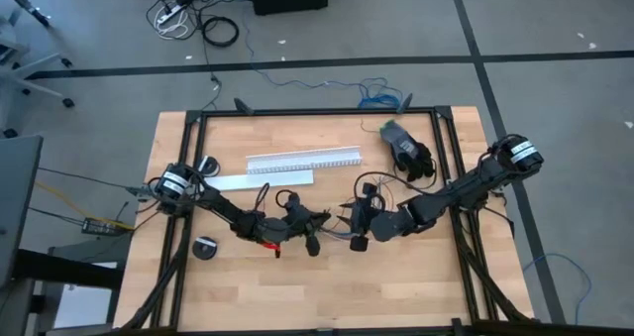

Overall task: Ziptie cables
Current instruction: Wrap the colored wires together using a zip tie

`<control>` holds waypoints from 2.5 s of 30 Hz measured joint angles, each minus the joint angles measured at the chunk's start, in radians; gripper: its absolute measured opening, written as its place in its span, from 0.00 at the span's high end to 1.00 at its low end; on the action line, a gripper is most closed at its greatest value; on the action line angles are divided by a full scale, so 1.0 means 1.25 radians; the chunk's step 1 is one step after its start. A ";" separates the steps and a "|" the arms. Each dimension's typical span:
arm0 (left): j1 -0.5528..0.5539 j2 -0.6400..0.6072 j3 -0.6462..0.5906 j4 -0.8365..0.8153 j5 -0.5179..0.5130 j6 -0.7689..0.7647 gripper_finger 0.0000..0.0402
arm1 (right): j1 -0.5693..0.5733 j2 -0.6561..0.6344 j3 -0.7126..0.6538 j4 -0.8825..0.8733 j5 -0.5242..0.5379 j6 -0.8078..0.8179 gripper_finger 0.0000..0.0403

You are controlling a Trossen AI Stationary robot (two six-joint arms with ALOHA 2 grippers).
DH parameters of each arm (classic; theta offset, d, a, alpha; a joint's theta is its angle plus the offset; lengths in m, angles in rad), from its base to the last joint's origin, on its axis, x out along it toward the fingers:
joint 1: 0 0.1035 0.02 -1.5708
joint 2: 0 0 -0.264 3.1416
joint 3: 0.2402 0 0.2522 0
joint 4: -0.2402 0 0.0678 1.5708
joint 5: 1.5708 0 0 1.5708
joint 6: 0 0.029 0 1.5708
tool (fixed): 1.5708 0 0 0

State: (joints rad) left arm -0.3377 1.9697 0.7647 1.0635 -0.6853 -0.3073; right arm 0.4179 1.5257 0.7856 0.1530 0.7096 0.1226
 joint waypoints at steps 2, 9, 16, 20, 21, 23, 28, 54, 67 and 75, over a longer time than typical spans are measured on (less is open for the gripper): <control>0.000 0.000 0.000 0.010 0.000 0.020 1.00 | 0.000 0.000 0.000 0.000 -0.016 0.007 0.67; 0.006 0.000 0.000 0.018 0.000 0.058 1.00 | 0.000 0.000 0.000 0.005 -0.136 -0.001 0.67; 0.006 -0.001 0.000 0.042 0.000 0.099 1.00 | 0.000 0.000 0.000 0.035 -0.190 -0.001 0.66; 0.008 -0.001 0.000 0.053 0.011 0.099 1.00 | 0.000 0.000 0.000 0.047 -0.193 -0.001 0.66; 0.008 -0.001 0.000 0.057 0.011 0.099 1.00 | 0.000 0.000 0.000 0.049 -0.193 -0.001 0.66; 0.007 -0.001 0.000 0.062 0.011 0.100 1.00 | 0.000 0.000 0.000 0.050 -0.193 -0.002 0.66; 0.007 -0.001 0.000 0.094 0.013 0.123 1.00 | 0.000 0.000 0.000 0.051 -0.193 -0.002 0.66; 0.008 -0.001 0.000 0.121 0.033 0.138 1.00 | -0.007 0.001 0.000 0.149 -0.192 -0.022 0.66; 0.032 -0.001 0.000 0.111 0.029 0.144 1.00 | -0.029 0.001 0.000 0.237 -0.105 -0.058 0.67; 0.038 -0.001 0.000 0.103 0.029 0.161 1.00 | -0.034 0.001 0.000 0.251 -0.226 -0.036 0.66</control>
State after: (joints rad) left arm -0.2905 1.9686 0.7647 1.1923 -0.6487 -0.1066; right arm 0.3752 1.5272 0.7856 0.4669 0.4272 0.0780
